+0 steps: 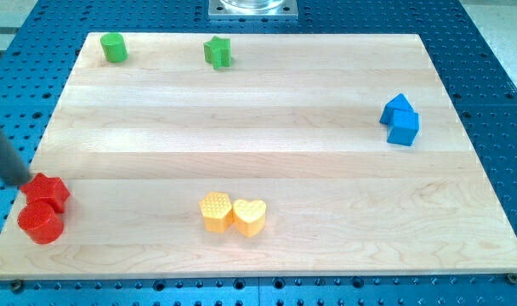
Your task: Push the red circle slightly upwards
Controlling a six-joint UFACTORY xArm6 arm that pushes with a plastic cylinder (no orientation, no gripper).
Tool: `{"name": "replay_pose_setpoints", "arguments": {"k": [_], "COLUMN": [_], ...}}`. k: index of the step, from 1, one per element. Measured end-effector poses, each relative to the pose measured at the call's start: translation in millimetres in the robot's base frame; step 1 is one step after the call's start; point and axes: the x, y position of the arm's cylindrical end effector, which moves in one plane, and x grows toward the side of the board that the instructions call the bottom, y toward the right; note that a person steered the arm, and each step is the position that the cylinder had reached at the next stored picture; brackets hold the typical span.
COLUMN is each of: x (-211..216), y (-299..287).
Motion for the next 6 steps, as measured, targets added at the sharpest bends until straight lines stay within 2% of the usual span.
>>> {"name": "replay_pose_setpoints", "arguments": {"k": [1,2,3,4,5,6], "x": [68,24,-49,-52,-25,48], "y": [1,56,149,142,76,40]}}
